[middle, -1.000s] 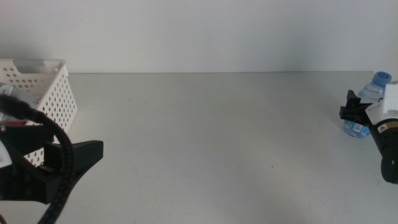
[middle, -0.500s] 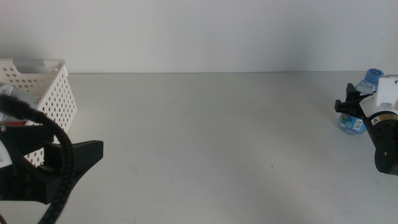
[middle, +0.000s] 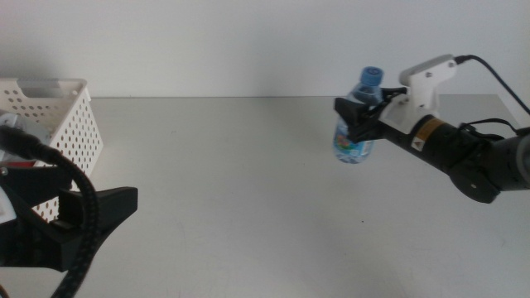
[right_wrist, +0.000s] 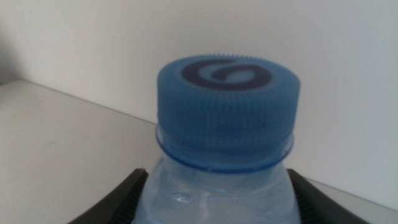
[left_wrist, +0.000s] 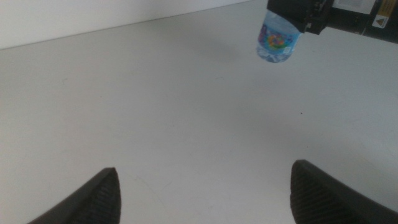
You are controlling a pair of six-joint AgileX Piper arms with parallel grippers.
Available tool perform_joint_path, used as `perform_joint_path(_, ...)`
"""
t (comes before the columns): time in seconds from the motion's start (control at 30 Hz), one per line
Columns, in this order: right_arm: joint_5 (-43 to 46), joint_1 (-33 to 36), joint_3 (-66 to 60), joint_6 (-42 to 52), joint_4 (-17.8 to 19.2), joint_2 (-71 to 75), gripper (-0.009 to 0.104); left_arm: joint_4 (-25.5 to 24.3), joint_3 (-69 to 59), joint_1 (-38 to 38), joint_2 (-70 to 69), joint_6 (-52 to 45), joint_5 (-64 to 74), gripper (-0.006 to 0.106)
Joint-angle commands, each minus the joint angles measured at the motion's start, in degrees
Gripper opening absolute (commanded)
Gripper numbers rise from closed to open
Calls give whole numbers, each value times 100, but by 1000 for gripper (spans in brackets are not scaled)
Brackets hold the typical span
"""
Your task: Use arms to grab the bottles and put them into the dustbin to the left of the table.
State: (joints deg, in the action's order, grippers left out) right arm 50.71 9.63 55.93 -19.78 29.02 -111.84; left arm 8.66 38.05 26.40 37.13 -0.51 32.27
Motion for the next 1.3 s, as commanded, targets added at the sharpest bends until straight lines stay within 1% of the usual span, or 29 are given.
perform_joint_path(0.0,689,350,485,-373,476,355,-1,44,157,45,-4,51,-408,94)
perform_joint_path(0.23,-227,1498,1525,-447,561,-87,-1,44,157,45,-4,51,-408,94)
perform_joint_path(0.37,-366,1930,2046,-452,562,-444,-1,49,157,45,-4,51,-408,94)
perform_joint_path(0.53,-378,2191,2226,-465,562,-734,-1,49,157,45,-4,51,-408,94)
perform_joint_path(0.7,-329,2213,2226,-458,607,-881,-1,49,157,45,-4,51,-408,94)
perform_joint_path(0.8,-348,2213,2226,-446,624,-912,2,49,157,45,-4,51,-408,94)
perform_joint_path(0.83,-350,2213,2226,-446,624,-918,5,49,157,45,-4,51,-408,94)
perform_joint_path(0.87,-330,2213,2226,-478,710,-923,52,49,157,45,-4,51,-408,94)
perform_joint_path(0.93,-330,2213,2226,-531,765,-917,65,49,157,45,-4,51,-408,94)
perform_joint_path(1.0,-330,2213,2226,-676,928,-892,74,49,157,45,-4,51,-408,94)
perform_joint_path(1.07,-325,2213,2226,-867,1112,-874,79,49,157,45,-4,51,-408,94)
perform_joint_path(1.27,-771,2170,2226,-1584,1625,-598,80,49,157,45,-4,51,-408,94)
